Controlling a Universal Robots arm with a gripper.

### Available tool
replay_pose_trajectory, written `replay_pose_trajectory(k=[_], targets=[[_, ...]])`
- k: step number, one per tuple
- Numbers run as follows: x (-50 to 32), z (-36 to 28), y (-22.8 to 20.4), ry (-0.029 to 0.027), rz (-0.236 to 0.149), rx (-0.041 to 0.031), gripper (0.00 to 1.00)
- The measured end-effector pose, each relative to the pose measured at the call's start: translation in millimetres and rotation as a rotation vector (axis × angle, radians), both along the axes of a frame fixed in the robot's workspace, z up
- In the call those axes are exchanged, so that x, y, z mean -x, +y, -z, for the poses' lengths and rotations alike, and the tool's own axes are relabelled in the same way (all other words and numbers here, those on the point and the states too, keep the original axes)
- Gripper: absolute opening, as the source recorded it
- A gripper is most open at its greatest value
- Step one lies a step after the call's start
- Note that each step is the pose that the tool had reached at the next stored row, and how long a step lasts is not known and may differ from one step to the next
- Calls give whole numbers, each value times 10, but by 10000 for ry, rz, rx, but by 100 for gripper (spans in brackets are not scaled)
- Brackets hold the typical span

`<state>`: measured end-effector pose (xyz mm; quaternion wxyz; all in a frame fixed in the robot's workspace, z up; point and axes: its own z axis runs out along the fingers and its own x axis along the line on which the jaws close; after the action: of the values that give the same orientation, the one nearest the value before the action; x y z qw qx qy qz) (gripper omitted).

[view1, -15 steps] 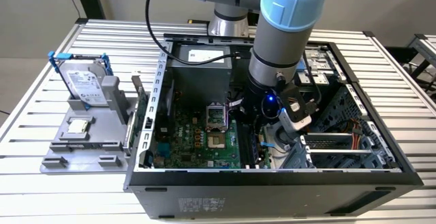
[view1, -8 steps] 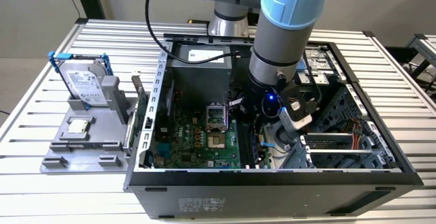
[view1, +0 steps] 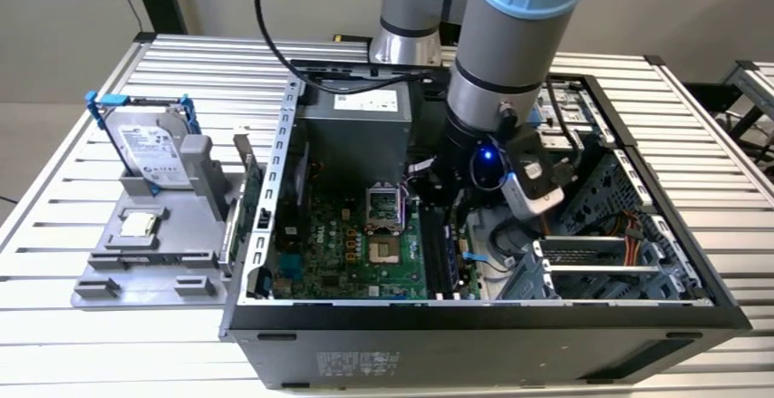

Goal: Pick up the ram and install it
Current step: 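Insert the ram into the slot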

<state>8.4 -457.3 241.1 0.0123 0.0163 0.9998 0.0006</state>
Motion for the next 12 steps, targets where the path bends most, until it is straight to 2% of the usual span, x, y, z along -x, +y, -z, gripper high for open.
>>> replay_pose_trajectory(k=[7,12], targets=[[0,-61,0,3,0,0,100],[0,-65,0,3,-1,1,100]])
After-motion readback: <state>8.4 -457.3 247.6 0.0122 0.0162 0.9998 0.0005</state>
